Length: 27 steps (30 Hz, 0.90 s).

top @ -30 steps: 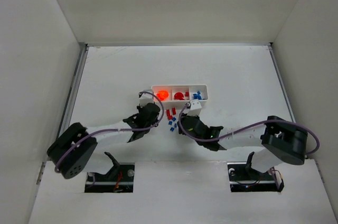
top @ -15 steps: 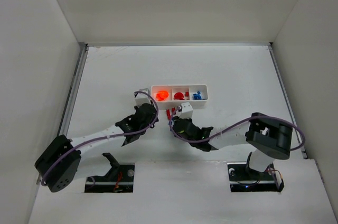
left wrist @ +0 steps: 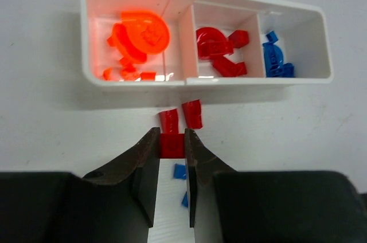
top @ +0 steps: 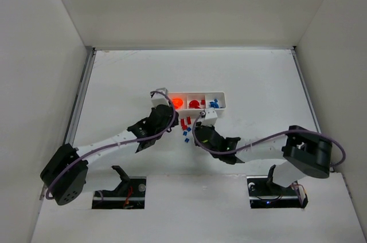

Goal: Sort the legos into containers by color

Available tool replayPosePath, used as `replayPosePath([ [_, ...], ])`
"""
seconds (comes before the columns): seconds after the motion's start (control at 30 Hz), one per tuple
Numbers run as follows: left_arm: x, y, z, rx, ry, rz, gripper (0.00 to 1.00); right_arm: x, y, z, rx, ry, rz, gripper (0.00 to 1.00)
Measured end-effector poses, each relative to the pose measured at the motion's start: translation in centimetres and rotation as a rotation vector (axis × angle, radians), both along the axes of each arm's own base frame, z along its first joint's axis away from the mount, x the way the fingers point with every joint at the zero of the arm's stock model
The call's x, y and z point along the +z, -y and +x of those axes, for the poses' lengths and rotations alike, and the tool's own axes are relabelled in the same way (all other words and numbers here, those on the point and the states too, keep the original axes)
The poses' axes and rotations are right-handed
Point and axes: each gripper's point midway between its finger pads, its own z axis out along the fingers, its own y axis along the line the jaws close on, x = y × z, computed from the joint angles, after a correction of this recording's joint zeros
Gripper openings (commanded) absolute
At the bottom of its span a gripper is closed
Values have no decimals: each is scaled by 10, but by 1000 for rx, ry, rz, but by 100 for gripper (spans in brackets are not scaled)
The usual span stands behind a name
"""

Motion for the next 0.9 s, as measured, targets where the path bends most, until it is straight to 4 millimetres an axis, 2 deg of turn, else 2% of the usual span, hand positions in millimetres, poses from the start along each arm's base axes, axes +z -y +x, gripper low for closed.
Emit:
replayPosePath([
  [0.2, 16, 36, 32, -31, 7, -30, 15, 54, 14, 2, -19, 72, 129, 17],
  [0.37, 15, 56, 63, -31, 14, -25, 16, 84, 47, 35, -113, 129, 159, 17],
  [0.53, -6, 72, 85, -33, -9, 3, 23, 90, 78, 62, -191, 137, 145, 17],
  [0.7, -32, 77, 86, -44, -53, 45, 38, 92, 90, 75, -204, 131, 139, 17],
  [0.8, -30, 79, 85, -50, -47, 43, 43, 90, 96, 90, -223, 121, 122, 17],
  [0.9, -18, 76, 79, -53, -24, 27, 41, 82, 98, 106, -238, 100, 94, 18],
])
